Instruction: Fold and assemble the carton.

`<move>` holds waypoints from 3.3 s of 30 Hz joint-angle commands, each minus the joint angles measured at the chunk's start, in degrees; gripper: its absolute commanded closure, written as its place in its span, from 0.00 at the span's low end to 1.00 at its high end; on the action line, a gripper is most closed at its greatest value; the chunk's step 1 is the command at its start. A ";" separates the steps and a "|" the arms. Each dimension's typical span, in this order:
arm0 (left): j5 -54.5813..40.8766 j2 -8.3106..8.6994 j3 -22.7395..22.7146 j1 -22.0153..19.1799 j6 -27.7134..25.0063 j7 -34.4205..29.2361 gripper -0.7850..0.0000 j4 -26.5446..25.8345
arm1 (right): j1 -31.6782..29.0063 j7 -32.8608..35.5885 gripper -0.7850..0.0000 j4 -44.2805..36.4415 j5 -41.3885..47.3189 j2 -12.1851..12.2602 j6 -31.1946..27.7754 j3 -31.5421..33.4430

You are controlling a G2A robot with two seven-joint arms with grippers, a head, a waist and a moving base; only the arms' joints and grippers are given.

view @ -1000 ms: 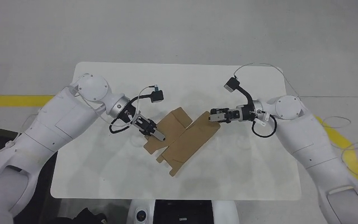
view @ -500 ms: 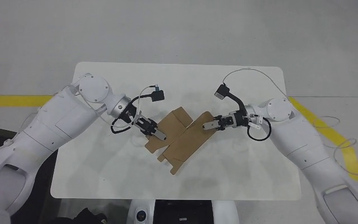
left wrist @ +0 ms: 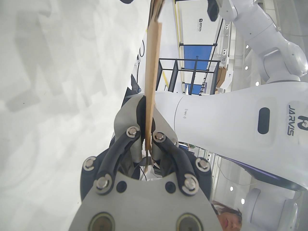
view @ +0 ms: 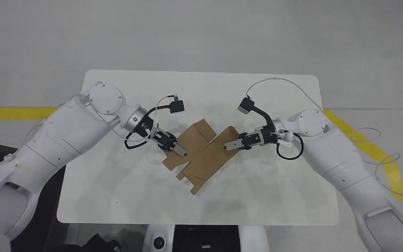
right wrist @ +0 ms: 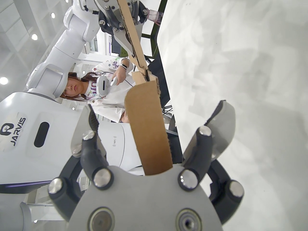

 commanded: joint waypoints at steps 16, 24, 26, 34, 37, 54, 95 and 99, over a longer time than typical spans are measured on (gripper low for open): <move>-2.29 -0.05 0.03 -0.34 0.94 -0.94 1.00 0.99 | 1.57 -0.71 0.95 0.72 1.02 0.08 -0.71 -2.78; -2.90 0.17 -2.52 -0.08 -2.49 2.50 0.00 4.28 | 1.63 -1.64 1.00 1.34 3.53 0.11 -1.64 -3.11; -5.10 0.30 -3.93 0.25 -3.78 3.80 0.00 6.19 | 1.57 -1.76 1.00 1.57 4.56 0.11 -1.76 -2.87; -6.13 -0.26 -6.88 1.84 -7.18 7.23 0.00 14.56 | 1.31 -2.09 1.00 4.33 8.47 -0.21 -2.07 -0.96; -8.72 -1.09 -7.71 2.64 -7.46 7.90 0.00 17.40 | 1.15 -3.45 1.00 5.53 8.70 -0.38 -1.05 -0.12; -11.41 -4.74 -11.18 6.33 -1.83 16.59 0.00 16.90 | -5.47 -18.56 1.00 -3.88 0.78 1.02 7.92 6.35; -10.25 -6.65 -23.78 11.58 8.06 17.03 0.00 14.48 | -10.12 -24.87 1.00 -8.65 -9.27 -0.03 12.08 11.42; -9.34 -7.01 -24.14 12.02 9.00 17.44 0.00 14.35 | -10.14 -25.03 1.00 -8.79 -9.68 -0.29 12.10 11.53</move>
